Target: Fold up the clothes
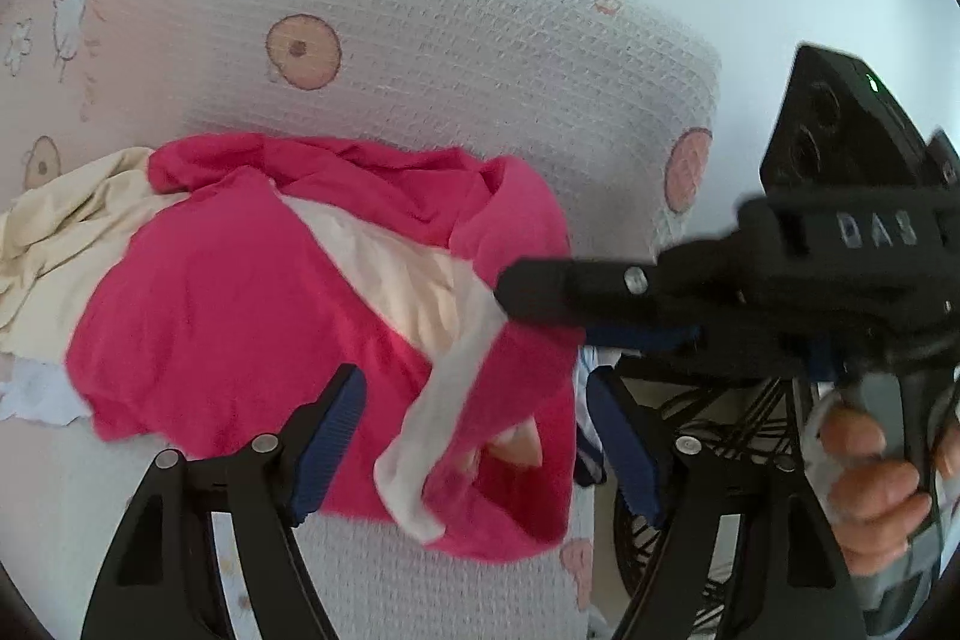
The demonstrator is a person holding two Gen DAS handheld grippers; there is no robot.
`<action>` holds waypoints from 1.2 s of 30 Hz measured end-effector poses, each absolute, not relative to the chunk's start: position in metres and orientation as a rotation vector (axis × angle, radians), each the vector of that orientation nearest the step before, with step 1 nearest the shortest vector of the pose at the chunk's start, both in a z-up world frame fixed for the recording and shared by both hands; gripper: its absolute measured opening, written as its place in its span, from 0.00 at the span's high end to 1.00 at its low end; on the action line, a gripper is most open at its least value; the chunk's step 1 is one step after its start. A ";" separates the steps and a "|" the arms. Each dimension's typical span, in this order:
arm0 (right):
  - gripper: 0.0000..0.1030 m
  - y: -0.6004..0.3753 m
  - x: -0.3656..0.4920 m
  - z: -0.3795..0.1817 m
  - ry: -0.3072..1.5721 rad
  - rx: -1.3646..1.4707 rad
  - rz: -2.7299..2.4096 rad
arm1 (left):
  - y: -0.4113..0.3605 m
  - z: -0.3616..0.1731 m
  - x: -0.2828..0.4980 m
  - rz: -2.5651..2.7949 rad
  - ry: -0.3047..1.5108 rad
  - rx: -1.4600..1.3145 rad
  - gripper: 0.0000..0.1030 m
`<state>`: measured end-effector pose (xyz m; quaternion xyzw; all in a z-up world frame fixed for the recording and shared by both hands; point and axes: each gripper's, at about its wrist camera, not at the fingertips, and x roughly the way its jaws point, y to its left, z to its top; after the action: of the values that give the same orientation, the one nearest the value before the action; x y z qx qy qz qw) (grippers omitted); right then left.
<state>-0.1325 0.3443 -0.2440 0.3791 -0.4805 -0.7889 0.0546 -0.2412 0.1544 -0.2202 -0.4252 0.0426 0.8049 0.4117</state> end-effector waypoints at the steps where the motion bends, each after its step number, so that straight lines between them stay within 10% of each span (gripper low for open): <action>1: 0.84 0.345 -0.137 -0.246 -1.472 1.150 -2.397 | 0.156 -0.222 -0.243 2.010 0.104 -1.076 0.49; 5: 0.84 0.351 -0.139 -0.251 -1.514 1.156 -2.385 | 0.167 -0.230 -0.244 2.011 0.163 -1.075 0.81; 8: 0.73 0.359 -0.135 -0.255 -1.540 1.176 -2.400 | 0.171 -0.234 -0.244 2.014 0.191 -1.088 0.81; 10: 0.45 0.364 -0.129 -0.257 -1.579 1.191 -2.411 | 0.171 -0.236 -0.244 2.015 0.187 -1.100 0.81; 18: 0.30 0.388 -0.124 -0.275 -1.727 1.217 -2.433 | 0.173 -0.234 -0.241 2.021 0.244 -1.096 0.81; 27: 0.32 0.380 -0.164 -0.281 -1.695 1.160 -2.444 | 0.171 -0.235 -0.237 2.007 0.236 -1.090 0.81; 31: 0.77 0.374 -0.174 -0.287 -1.700 1.203 -2.423 | 0.169 -0.236 -0.233 2.001 0.265 -1.089 0.81; 36: 0.83 0.357 -0.169 -0.271 -1.578 1.141 -2.466 | 0.151 -0.228 -0.229 2.010 0.190 -1.104 0.81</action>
<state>-0.1691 0.3565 -0.2707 0.3631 -0.5023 -0.7848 0.0000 -0.2291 0.1506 -0.2276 -0.4378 0.0753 0.7976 0.4079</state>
